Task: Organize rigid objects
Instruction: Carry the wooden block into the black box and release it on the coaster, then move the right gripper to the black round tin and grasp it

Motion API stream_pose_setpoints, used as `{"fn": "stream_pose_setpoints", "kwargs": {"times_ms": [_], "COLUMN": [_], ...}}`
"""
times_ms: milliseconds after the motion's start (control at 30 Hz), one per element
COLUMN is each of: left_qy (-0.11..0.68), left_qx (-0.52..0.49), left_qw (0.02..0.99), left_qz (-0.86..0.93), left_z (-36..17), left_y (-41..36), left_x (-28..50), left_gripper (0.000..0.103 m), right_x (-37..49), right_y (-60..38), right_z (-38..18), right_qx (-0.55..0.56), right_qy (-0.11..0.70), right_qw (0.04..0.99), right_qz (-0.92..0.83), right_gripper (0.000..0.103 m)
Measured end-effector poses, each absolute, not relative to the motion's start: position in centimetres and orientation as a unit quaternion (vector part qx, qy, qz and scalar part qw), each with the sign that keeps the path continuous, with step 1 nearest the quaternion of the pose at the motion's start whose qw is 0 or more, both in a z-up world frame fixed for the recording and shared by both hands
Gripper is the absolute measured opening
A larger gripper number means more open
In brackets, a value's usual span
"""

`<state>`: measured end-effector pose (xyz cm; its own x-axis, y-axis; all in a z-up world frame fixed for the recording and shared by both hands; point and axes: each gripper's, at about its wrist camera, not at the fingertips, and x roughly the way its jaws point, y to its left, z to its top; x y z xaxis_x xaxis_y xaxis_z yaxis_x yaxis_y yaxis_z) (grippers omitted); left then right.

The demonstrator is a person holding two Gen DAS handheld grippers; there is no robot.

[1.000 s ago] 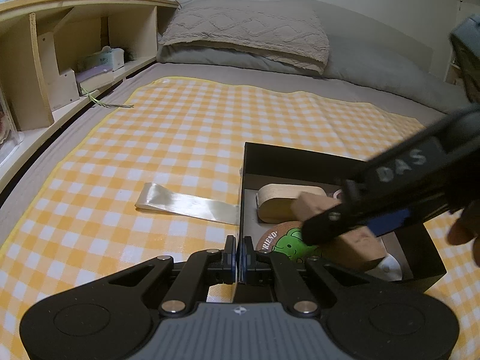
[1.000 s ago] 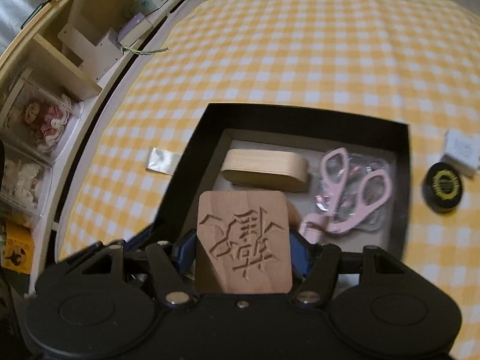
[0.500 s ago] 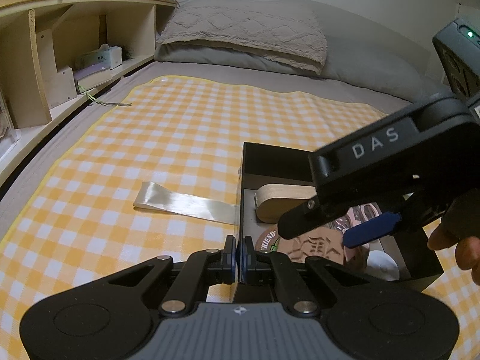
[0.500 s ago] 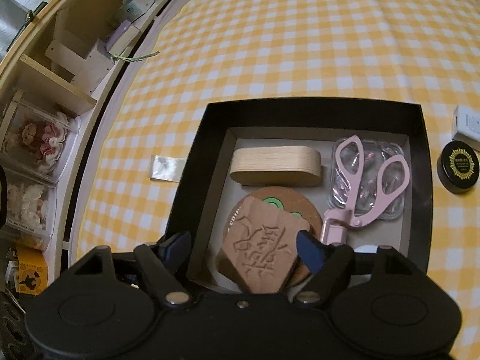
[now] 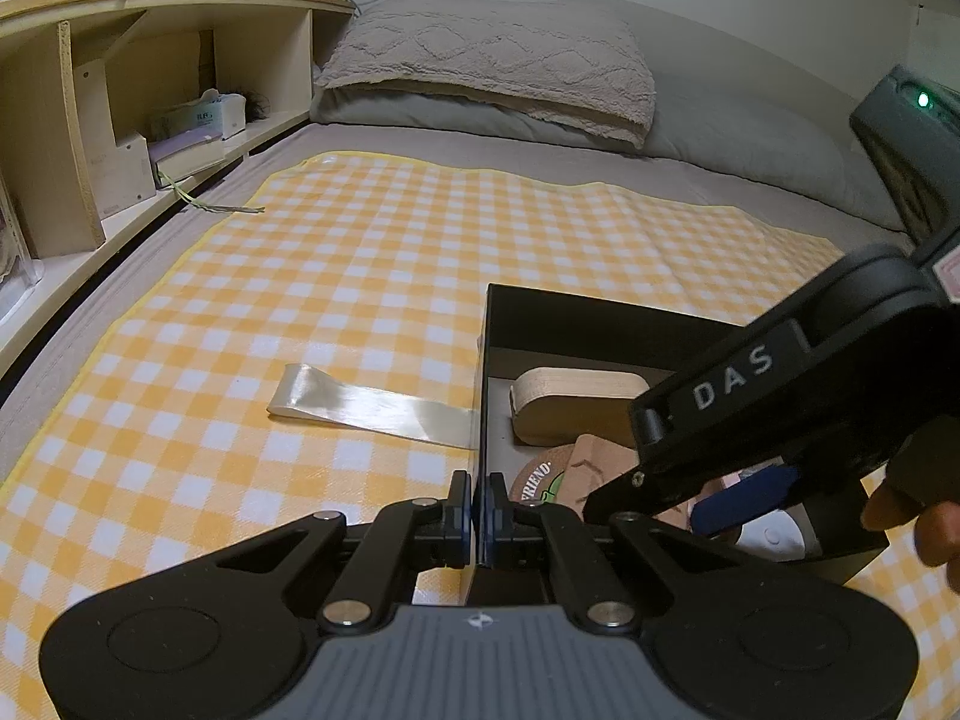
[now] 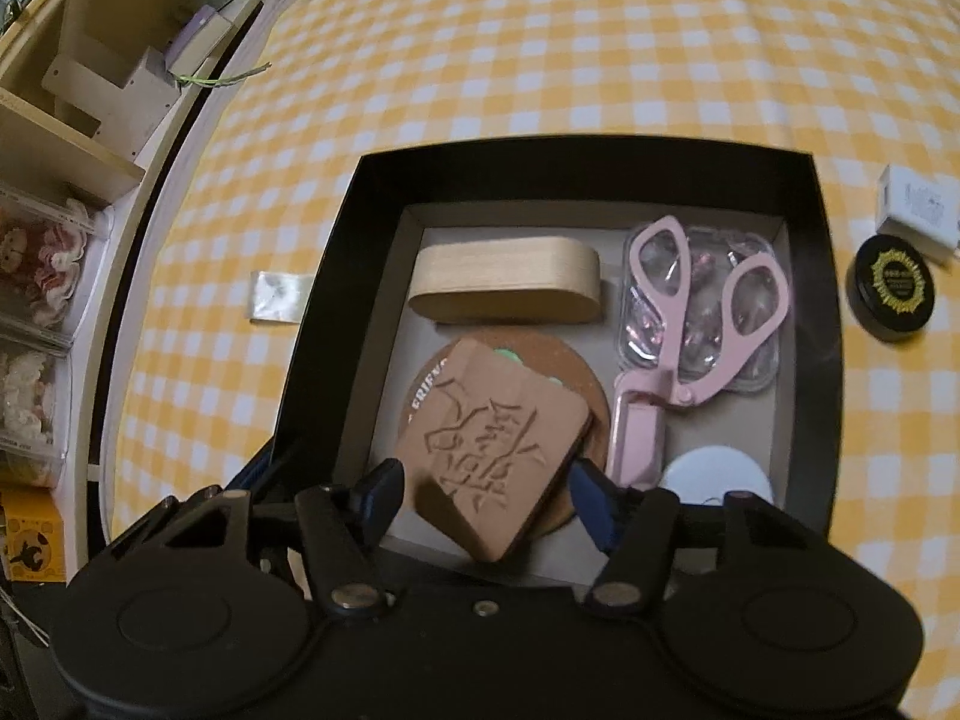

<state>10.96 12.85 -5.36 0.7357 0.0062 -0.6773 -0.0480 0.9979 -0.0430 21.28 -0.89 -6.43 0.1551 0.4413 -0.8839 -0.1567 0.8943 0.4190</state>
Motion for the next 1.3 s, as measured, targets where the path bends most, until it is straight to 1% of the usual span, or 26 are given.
{"fn": "stream_pose_setpoints", "kwargs": {"times_ms": [67, 133, 200, 533, 733, 900, 967, 1067, 1133, 1200, 1267, 1300], "left_qy": [0.363, 0.362, 0.362, 0.363, 0.363, 0.363, 0.363, 0.363, 0.363, 0.362, 0.362, 0.362], "left_qx": [-0.029, -0.029, -0.029, -0.028, -0.028, -0.028, -0.027, -0.027, -0.027, -0.026, -0.026, -0.026], "left_qw": [0.931, 0.931, 0.931, 0.931, 0.931, 0.931, 0.931, 0.931, 0.931, 0.931, 0.932, 0.932], "left_qz": [0.014, 0.014, 0.014, 0.015, 0.015, 0.015, 0.015, 0.016, 0.016, 0.017, 0.017, 0.017], "left_z": [-5.4, -5.3, -5.4, -5.3, -5.4, -5.4, -5.3, -5.3, -5.3, -5.3, -5.3, -5.3], "left_y": [12.8, 12.8, 12.9, 12.9, 13.0, 13.0, 12.9, 12.9, 12.9, 12.9, 12.9, 12.9], "left_x": [11.0, 11.0, 11.0, 11.0, 10.9, 10.9, 10.9, 10.9, 10.9, 10.8, 10.8, 10.8], "left_gripper": [0.004, 0.004, 0.004, 0.004, 0.004, 0.004, 0.004, 0.004, 0.004, 0.004, 0.004, 0.003], "right_x": [21.5, 21.7, 21.8, 22.3, 22.4, 21.9, 21.7, 21.4, 21.1, 20.9, 20.7, 20.7], "right_y": [-1.0, -1.0, -0.9, -0.1, 0.0, -0.6, -1.2, -2.2, -2.8, -3.6, -4.4, -4.9], "right_z": [-6.9, -7.2, -7.6, -6.8, -7.0, -6.0, -5.2, -3.6, -2.4, -1.0, 0.3, 0.9], "right_qx": [0.132, 0.144, 0.158, 0.145, 0.141, 0.141, 0.143, 0.148, 0.147, 0.140, 0.131, 0.127], "right_qy": [0.619, 0.615, 0.617, 0.581, 0.586, 0.581, 0.574, 0.555, 0.538, 0.516, 0.491, 0.479], "right_qw": [0.748, 0.746, 0.739, 0.765, 0.761, 0.762, 0.766, 0.775, 0.784, 0.797, 0.812, 0.820], "right_qz": [0.201, 0.211, 0.219, 0.237, 0.242, 0.248, 0.253, 0.264, 0.272, 0.281, 0.286, 0.286], "right_gripper": [0.056, 0.041, 0.035, 0.033, 0.033, 0.033, 0.034, 0.039, 0.050, 0.054, 0.061, 0.068]}}
